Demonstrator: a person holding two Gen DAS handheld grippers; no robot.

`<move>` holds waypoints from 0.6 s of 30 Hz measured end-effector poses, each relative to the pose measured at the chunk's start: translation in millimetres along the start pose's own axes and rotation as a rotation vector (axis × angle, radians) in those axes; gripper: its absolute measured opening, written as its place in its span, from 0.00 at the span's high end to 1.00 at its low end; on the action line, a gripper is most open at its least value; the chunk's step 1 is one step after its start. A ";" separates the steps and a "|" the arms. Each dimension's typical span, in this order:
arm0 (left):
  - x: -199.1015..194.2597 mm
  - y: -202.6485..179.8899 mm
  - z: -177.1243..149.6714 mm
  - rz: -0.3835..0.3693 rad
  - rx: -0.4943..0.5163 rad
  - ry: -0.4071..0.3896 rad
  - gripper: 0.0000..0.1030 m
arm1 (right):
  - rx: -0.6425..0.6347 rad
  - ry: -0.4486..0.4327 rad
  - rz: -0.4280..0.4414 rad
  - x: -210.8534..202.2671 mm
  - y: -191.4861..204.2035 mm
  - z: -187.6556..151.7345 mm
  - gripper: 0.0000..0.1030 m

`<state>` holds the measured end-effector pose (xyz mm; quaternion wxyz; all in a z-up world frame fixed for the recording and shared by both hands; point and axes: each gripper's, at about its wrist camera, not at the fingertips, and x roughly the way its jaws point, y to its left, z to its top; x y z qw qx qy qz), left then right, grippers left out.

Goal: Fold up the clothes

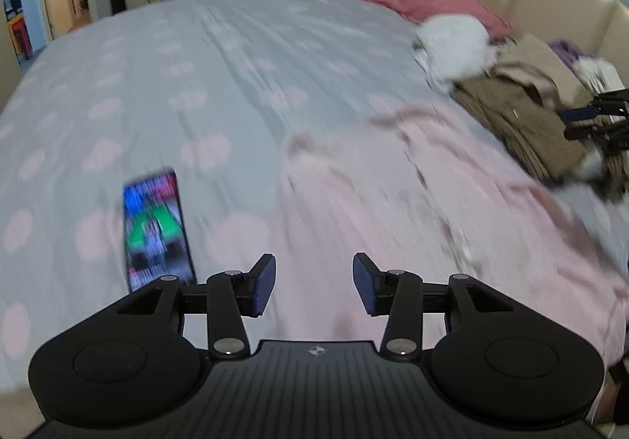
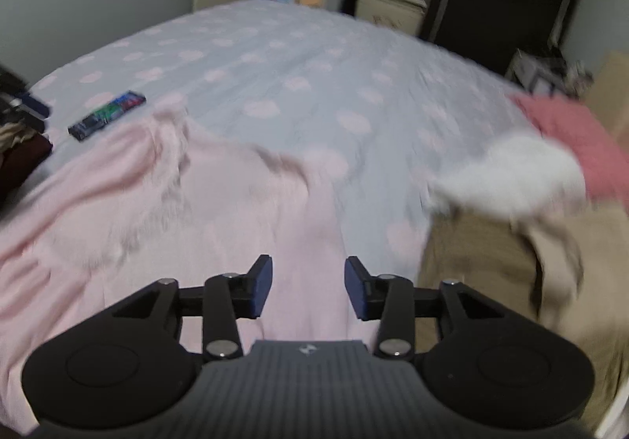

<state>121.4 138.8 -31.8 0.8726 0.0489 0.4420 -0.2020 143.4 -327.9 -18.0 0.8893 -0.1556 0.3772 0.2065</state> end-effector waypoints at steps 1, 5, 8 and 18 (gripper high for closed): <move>2.5 -2.4 -7.1 -0.013 -0.011 0.012 0.60 | 0.023 0.019 0.001 2.0 -4.3 -13.4 0.57; 15.5 -7.6 -29.6 -0.018 -0.029 0.064 0.60 | 0.068 0.099 -0.003 22.0 -8.0 -51.6 0.57; 21.2 -8.2 -41.3 -0.007 -0.025 0.091 0.60 | 0.046 0.143 -0.016 31.8 -0.6 -62.3 0.55; 43.7 5.8 -63.8 0.004 -0.075 0.154 0.60 | 0.001 0.242 -0.122 52.4 9.6 -89.0 0.99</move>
